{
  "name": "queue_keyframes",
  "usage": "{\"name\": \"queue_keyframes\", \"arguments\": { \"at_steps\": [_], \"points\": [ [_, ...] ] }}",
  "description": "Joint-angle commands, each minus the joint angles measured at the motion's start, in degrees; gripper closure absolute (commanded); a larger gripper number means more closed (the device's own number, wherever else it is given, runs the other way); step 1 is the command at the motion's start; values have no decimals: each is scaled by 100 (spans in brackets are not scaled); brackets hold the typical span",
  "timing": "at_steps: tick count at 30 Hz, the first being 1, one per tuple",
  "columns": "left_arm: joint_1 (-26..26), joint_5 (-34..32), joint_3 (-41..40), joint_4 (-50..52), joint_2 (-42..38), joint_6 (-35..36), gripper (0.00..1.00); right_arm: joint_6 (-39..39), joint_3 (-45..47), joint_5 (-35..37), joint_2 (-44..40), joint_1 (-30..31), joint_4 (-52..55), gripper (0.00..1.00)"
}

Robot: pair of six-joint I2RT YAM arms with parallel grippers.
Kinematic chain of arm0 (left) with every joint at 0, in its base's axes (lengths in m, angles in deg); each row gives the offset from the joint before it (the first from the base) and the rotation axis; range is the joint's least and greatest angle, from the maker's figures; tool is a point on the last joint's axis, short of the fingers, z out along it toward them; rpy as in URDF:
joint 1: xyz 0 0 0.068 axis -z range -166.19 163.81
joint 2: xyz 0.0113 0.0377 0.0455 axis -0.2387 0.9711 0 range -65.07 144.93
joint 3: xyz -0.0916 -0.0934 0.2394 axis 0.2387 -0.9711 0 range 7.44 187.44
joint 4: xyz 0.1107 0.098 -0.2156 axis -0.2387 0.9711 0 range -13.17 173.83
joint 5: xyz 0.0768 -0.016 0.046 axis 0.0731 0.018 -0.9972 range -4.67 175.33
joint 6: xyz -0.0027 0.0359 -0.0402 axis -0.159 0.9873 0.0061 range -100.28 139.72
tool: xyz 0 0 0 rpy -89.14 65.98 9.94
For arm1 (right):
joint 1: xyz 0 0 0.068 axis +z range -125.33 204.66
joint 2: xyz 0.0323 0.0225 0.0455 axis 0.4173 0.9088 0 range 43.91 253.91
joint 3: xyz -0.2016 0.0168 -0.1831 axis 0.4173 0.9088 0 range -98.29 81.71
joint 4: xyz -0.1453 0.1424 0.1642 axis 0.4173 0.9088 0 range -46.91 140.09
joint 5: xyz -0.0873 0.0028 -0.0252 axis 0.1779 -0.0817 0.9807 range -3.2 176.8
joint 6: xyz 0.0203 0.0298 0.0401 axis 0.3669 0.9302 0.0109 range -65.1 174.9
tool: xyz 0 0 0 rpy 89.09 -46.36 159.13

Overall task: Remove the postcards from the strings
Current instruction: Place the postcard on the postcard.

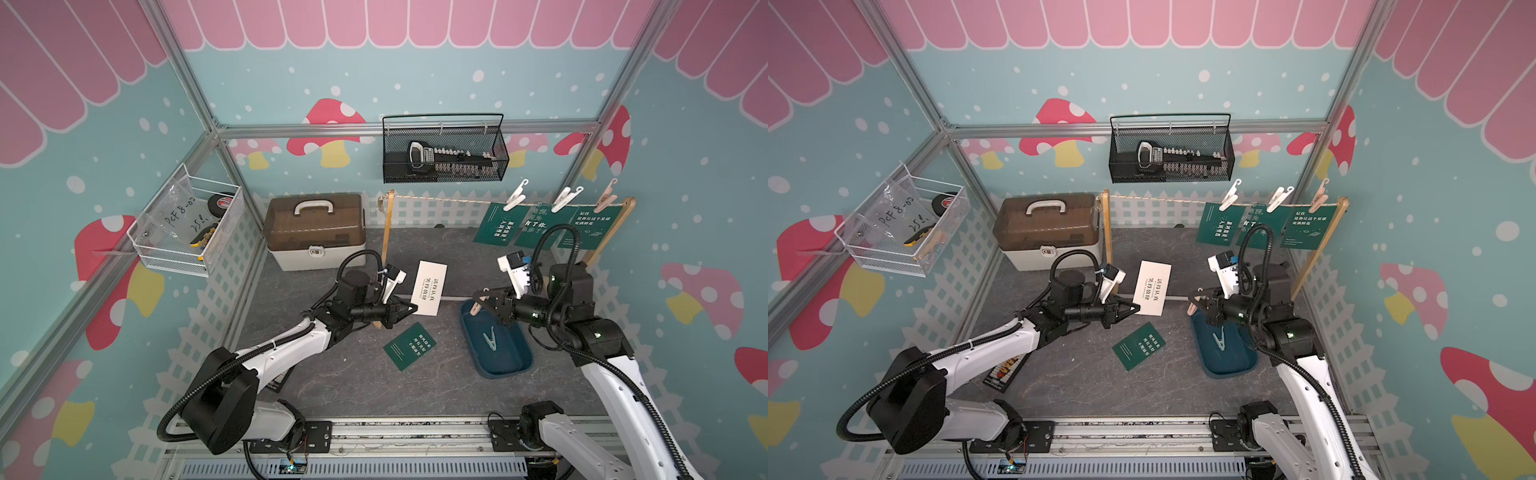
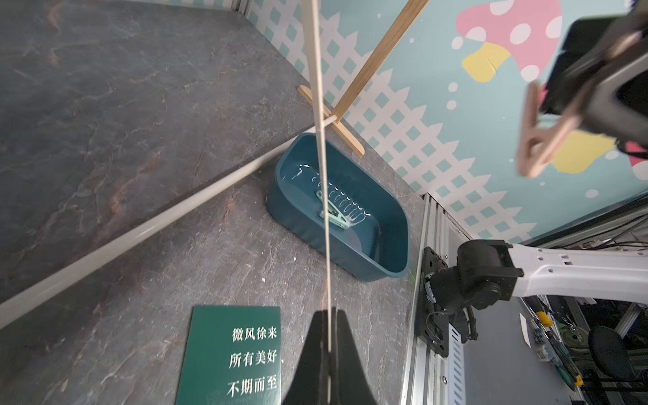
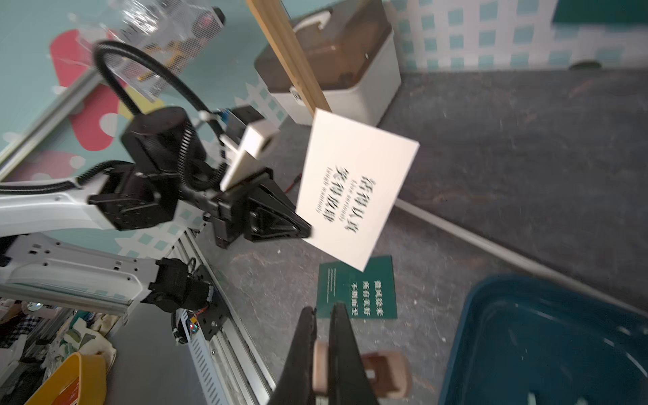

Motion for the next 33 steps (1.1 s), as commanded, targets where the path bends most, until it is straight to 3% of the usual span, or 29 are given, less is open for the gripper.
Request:
{"name": "queue_keyframes", "arguments": {
  "at_steps": [1, 9, 18, 33],
  "points": [
    [21, -66, -126, -117, -85, -126, 100, 88, 548, 521, -219, 20, -159, 96],
    [20, -35, -174, -105, 58, -105, 100, 82, 1211, 1212, 34, 23, -540, 97],
    [98, -118, -145, 224, 316, -133, 100, 802, 1751, 2930, 213, 10, -819, 96],
    [282, 33, 71, 1250, 1324, -874, 100, 908, 2012, 3451, 780, -11, -1094, 84]
  ]
}}
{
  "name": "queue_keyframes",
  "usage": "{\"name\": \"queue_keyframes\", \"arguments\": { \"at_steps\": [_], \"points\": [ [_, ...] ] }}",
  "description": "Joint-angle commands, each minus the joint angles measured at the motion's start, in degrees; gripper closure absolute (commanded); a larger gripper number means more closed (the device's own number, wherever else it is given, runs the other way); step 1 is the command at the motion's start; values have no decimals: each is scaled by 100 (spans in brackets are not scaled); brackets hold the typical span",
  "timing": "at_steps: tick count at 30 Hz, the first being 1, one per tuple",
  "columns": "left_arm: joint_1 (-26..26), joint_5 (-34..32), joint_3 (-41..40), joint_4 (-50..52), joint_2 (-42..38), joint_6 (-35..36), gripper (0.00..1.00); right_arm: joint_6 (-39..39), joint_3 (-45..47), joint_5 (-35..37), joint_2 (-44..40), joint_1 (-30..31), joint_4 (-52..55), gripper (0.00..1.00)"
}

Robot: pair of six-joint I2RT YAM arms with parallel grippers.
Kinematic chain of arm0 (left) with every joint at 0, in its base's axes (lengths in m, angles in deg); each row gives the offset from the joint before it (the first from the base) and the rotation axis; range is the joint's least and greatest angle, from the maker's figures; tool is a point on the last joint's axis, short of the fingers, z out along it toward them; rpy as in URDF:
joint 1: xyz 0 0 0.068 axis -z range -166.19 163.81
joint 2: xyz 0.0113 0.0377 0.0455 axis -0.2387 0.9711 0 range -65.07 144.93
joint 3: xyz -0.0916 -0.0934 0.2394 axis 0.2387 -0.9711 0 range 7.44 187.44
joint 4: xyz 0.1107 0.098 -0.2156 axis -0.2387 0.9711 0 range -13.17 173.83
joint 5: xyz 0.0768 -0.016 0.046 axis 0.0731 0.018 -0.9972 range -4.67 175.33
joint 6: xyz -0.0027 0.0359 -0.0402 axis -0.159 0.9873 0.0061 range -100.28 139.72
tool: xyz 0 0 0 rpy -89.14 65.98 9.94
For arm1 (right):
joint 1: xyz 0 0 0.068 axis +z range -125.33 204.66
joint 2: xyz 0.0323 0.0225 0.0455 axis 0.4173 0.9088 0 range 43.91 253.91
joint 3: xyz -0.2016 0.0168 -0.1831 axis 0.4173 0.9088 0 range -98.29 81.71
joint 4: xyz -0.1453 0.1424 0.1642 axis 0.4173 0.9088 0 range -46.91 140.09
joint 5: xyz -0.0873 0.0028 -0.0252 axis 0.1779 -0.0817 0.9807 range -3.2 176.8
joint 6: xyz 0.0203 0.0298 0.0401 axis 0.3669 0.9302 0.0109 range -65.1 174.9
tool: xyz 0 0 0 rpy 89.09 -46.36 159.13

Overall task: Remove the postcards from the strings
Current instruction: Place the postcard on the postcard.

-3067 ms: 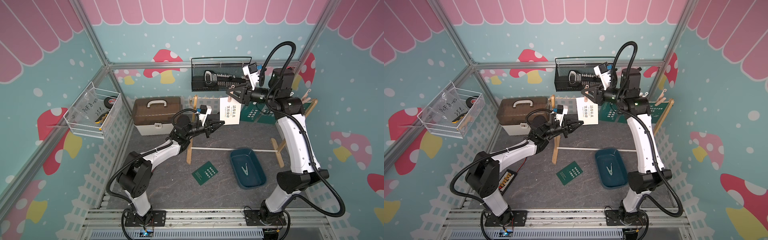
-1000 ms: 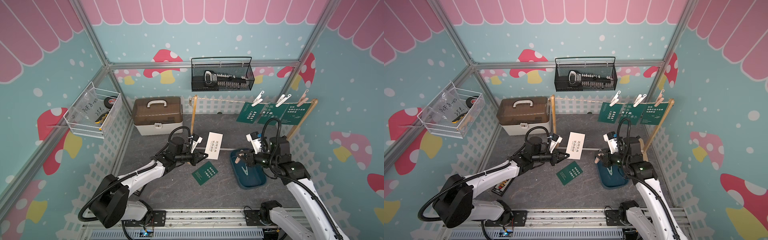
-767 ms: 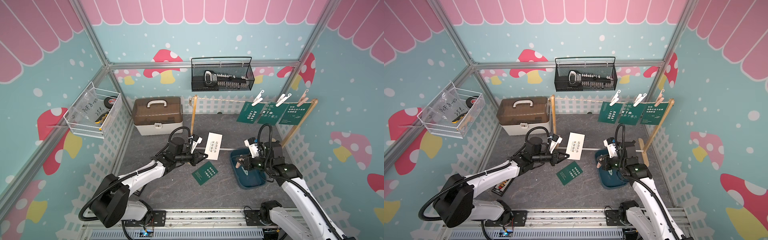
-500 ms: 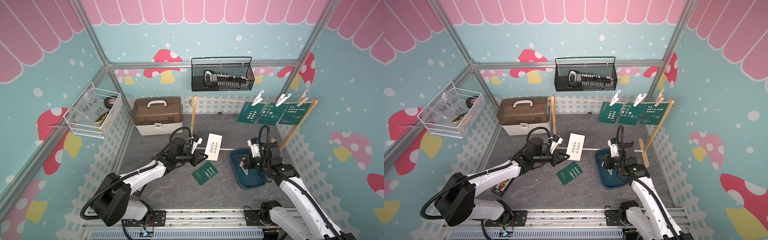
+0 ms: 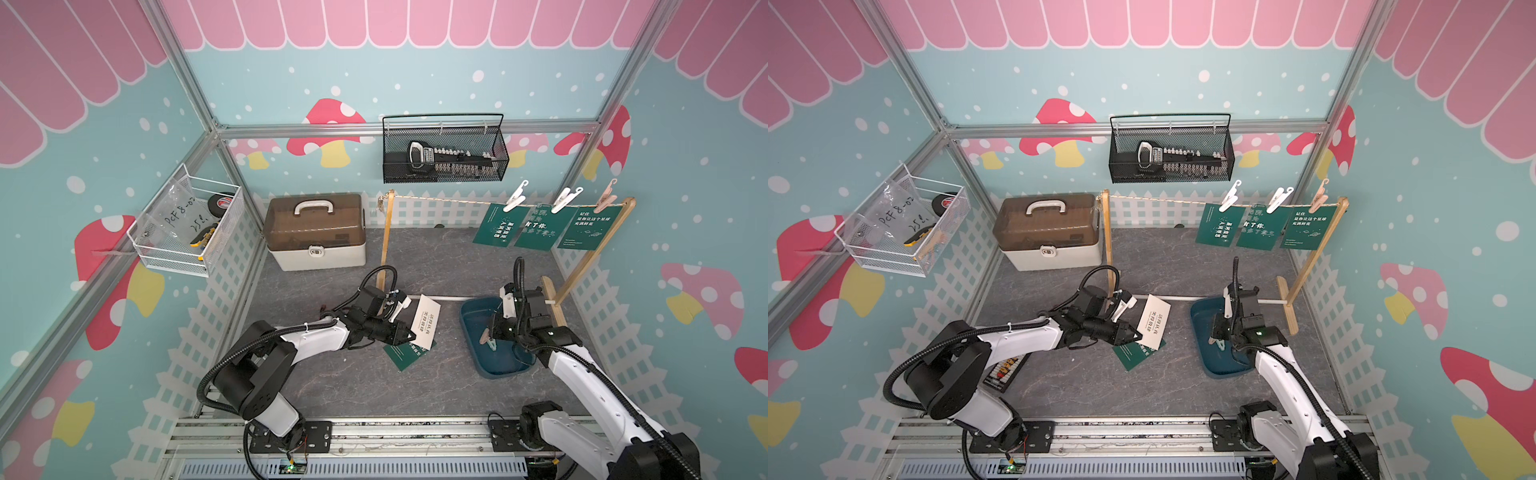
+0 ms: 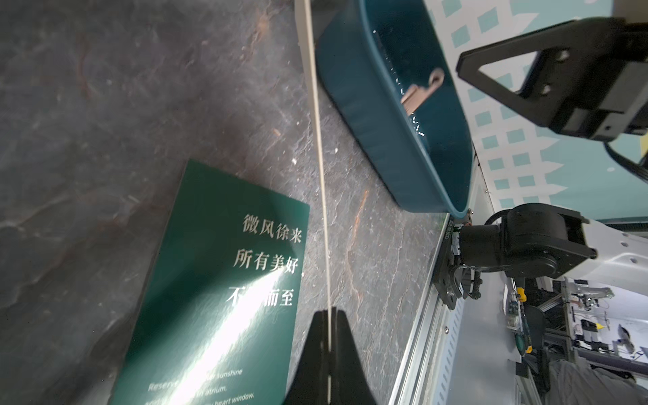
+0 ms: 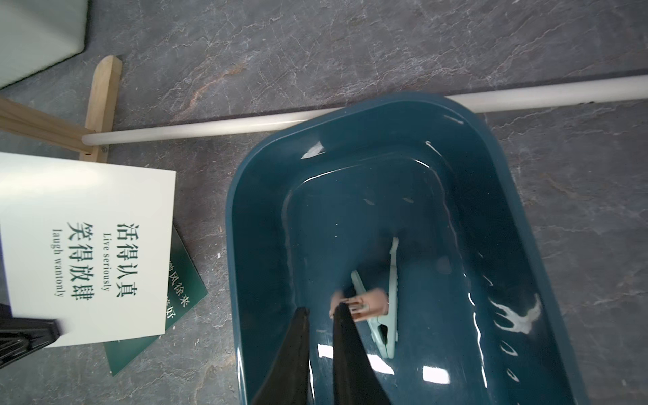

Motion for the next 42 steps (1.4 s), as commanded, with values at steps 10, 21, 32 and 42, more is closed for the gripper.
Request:
{"name": "queue_keyframes", "arguments": {
  "at_steps": [10, 21, 32, 42],
  "points": [
    [8, 32, -142, 578, -267, -900, 100, 75, 71, 172, 130, -50, -99, 81],
    [38, 73, -598, 513, -238, -1361, 98, 29, -210, -72, -254, -59, 132, 79],
    [231, -602, -375, 1247, -526, -1058, 51, -206, -1122, -256, -615, -59, 794, 79],
    [456, -2189, 264, 3130, -1661, -652, 35, -359, -2143, -850, -904, -57, 1535, 82]
  ]
}}
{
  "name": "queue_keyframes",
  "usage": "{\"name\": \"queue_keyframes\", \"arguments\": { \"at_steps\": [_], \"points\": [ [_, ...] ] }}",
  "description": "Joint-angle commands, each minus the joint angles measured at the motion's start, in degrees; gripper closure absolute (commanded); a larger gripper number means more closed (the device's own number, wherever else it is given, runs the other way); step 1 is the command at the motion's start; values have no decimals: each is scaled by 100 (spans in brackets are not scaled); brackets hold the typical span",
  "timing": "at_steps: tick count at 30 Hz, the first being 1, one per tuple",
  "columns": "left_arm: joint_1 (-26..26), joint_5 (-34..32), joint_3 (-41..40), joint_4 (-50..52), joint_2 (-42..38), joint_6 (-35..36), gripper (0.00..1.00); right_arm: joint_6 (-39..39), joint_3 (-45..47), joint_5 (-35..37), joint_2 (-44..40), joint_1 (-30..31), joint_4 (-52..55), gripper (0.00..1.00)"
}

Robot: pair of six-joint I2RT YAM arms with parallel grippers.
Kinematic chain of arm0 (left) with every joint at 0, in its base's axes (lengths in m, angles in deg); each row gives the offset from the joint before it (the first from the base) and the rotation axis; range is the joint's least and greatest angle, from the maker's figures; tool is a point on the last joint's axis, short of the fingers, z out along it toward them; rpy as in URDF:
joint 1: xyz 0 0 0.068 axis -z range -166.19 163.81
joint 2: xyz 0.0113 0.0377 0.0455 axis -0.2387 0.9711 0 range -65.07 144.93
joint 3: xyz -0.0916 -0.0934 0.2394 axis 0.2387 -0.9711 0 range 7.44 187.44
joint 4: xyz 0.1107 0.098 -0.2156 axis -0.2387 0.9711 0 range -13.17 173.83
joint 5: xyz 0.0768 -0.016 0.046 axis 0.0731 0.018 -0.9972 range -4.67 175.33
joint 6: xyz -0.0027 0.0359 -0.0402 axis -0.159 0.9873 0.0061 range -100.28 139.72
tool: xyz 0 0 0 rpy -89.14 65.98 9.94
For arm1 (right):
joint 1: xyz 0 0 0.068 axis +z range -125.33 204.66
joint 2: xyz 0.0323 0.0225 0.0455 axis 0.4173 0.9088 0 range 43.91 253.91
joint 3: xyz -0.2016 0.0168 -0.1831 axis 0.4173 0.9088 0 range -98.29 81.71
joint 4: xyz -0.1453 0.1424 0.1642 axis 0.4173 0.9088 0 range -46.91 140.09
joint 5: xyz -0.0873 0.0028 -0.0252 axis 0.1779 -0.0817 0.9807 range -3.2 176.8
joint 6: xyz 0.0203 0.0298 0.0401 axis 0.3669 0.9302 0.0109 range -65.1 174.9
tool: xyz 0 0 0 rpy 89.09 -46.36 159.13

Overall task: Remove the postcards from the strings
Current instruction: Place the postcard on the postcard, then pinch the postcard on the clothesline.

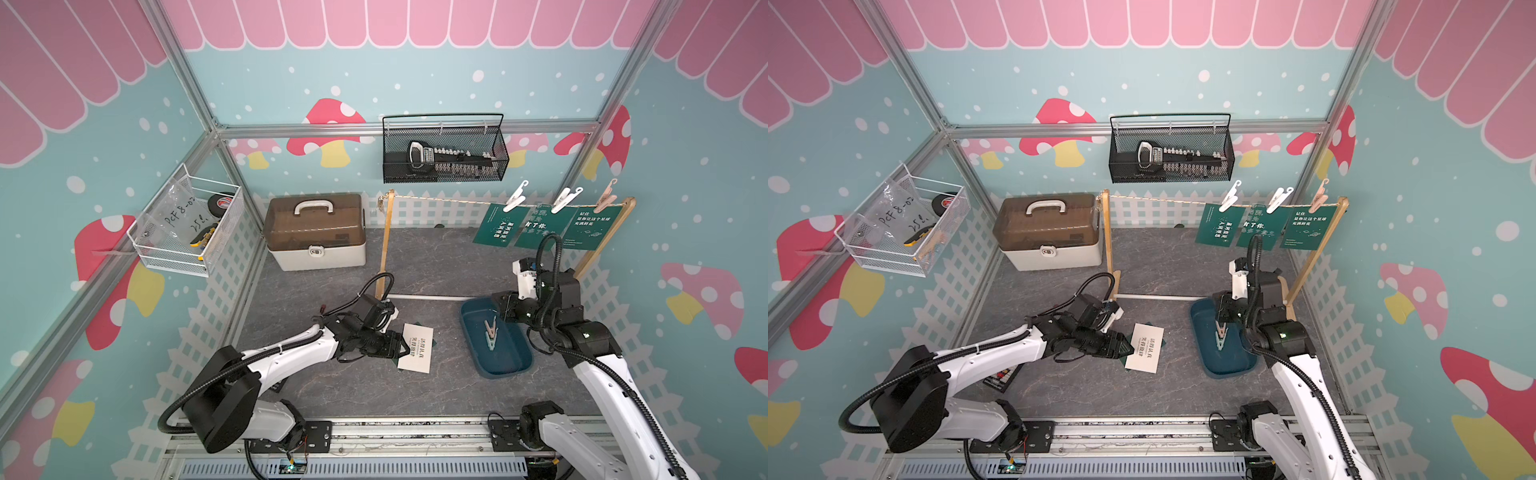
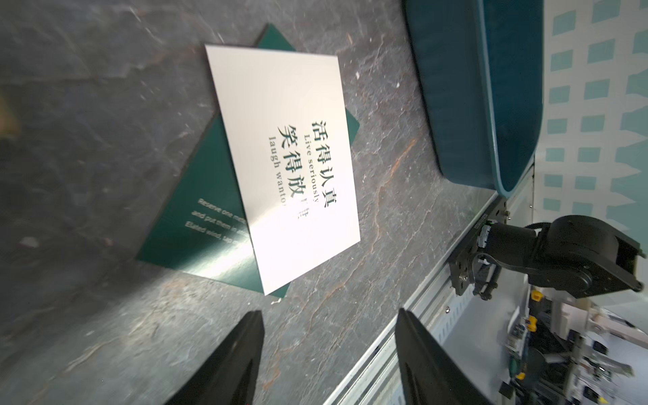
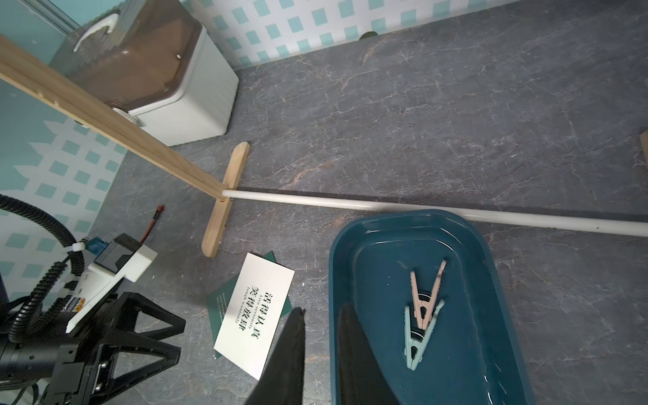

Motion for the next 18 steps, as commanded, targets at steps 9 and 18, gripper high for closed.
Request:
{"name": "queue_keyframes", "arguments": {
  "at_steps": [9, 18],
  "points": [
    [247, -1805, 653, -179, -1291, 881, 35, -648, -1794, -248, -75, -22, 1022, 82],
    [341, -1097, 1055, -3188, -879, 1946, 36, -1326, -3622, -400, 575, -26, 1398, 81]
  ]
}}
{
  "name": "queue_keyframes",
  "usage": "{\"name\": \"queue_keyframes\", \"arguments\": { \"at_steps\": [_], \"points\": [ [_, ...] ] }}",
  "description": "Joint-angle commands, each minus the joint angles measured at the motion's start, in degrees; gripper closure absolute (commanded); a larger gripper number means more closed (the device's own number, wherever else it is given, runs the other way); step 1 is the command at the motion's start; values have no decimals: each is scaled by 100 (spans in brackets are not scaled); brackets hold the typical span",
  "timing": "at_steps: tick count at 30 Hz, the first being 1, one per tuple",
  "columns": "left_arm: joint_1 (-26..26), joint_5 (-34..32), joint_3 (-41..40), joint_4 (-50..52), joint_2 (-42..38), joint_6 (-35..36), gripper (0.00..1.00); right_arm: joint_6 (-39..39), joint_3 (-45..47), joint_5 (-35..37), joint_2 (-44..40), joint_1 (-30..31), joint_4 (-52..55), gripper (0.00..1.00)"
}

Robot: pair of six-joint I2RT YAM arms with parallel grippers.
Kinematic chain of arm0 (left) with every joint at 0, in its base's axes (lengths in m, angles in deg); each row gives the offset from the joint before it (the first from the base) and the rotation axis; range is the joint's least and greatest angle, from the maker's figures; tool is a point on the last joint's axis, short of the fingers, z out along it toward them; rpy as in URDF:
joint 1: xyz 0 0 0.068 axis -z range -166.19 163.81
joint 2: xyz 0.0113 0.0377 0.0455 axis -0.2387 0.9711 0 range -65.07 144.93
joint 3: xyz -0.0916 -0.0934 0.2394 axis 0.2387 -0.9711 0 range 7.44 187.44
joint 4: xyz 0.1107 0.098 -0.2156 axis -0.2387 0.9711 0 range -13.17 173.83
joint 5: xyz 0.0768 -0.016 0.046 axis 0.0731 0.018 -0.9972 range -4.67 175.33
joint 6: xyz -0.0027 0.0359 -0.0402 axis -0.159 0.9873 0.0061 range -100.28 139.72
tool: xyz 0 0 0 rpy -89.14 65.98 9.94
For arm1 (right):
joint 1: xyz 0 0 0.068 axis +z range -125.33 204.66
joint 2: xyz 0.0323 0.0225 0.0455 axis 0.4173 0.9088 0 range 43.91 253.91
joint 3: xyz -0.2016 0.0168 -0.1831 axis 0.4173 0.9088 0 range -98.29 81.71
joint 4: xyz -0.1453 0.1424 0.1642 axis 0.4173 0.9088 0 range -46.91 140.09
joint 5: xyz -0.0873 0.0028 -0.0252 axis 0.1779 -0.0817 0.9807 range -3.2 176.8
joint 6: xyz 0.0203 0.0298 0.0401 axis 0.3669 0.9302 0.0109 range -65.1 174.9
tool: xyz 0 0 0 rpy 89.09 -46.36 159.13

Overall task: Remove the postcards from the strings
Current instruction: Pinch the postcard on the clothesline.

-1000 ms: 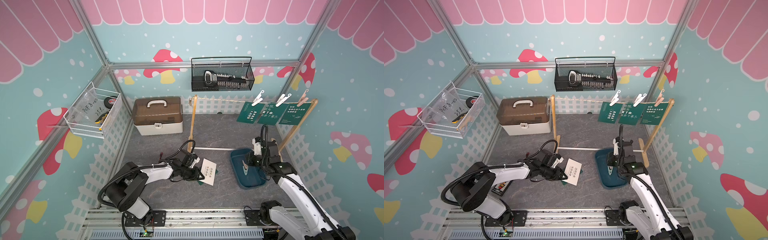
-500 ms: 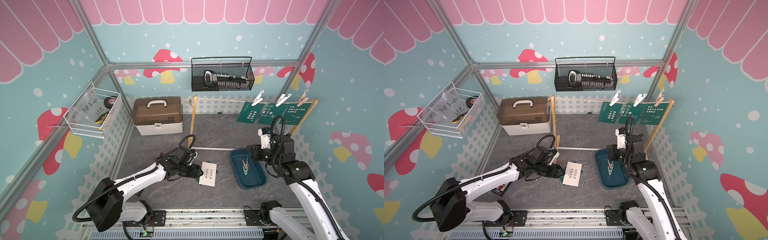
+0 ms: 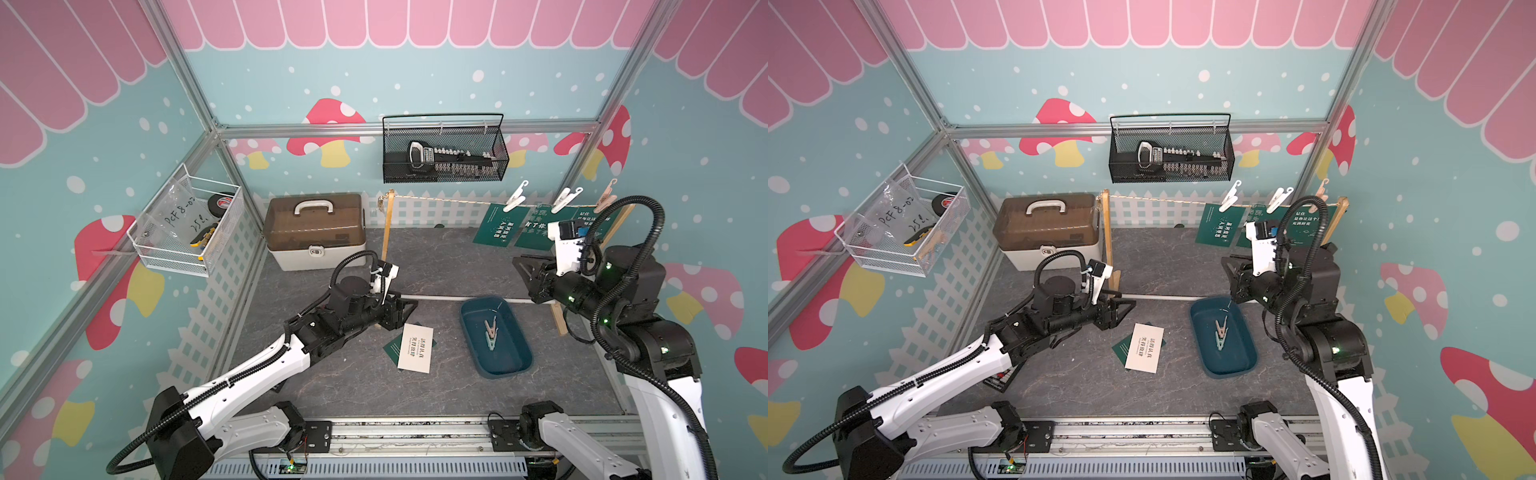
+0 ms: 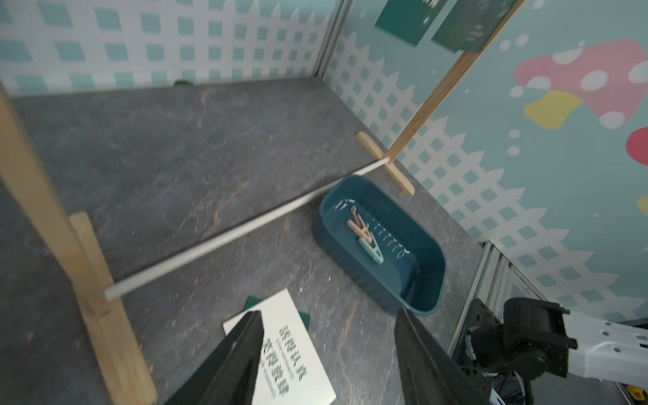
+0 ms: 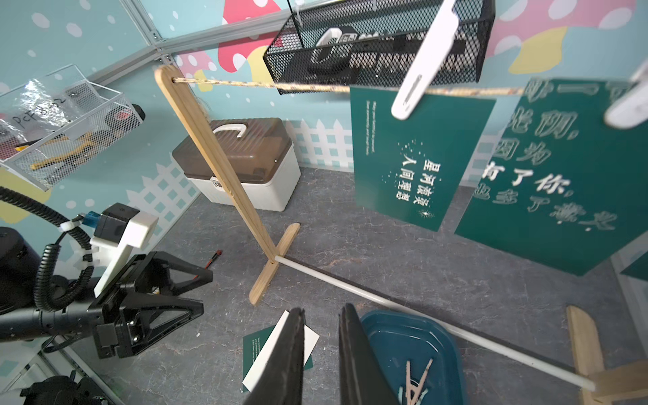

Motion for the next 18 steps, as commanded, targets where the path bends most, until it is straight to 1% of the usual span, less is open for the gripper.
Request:
{"name": "queue_keyframes", "arguments": {
  "at_steps": [1, 4, 5, 7, 10, 12, 14, 16, 18],
  "points": [
    [76, 346, 418, -1528, 440, 651, 35, -420, -609, 68, 295, -27, 334, 81],
    [133, 592, 859, -2016, 1010, 889, 35, -571, -1308, 235, 797, -92, 541, 79],
    [155, 693, 1021, -2161, 1218, 949, 34, -655, -1541, 169, 980, -165, 606, 76],
    [218, 987, 1411, -2239, 1651, 1103, 33, -790, -2014, -50, 1309, -378, 765, 76],
    [485, 854, 1998, -2057, 2164, 1673, 31, -891, -2443, -519, 1552, -869, 716, 74],
    [534, 863, 2255, -2239, 2527, 1749, 30, -822, -2508, -1009, 1669, -1309, 523, 74],
    [527, 863, 2518, -2419, 2883, 1810, 27, -633, -2470, -1926, 1804, -1842, 153, 72],
    [525, 892, 2798, -2504, 3171, 1881, 25, -435, -2301, -2726, 1854, -2159, -366, 69],
    [496, 880, 3095, -2537, 3480, 1902, 23, -299, -2124, -3239, 1851, -2327, -856, 67]
  ]
}}
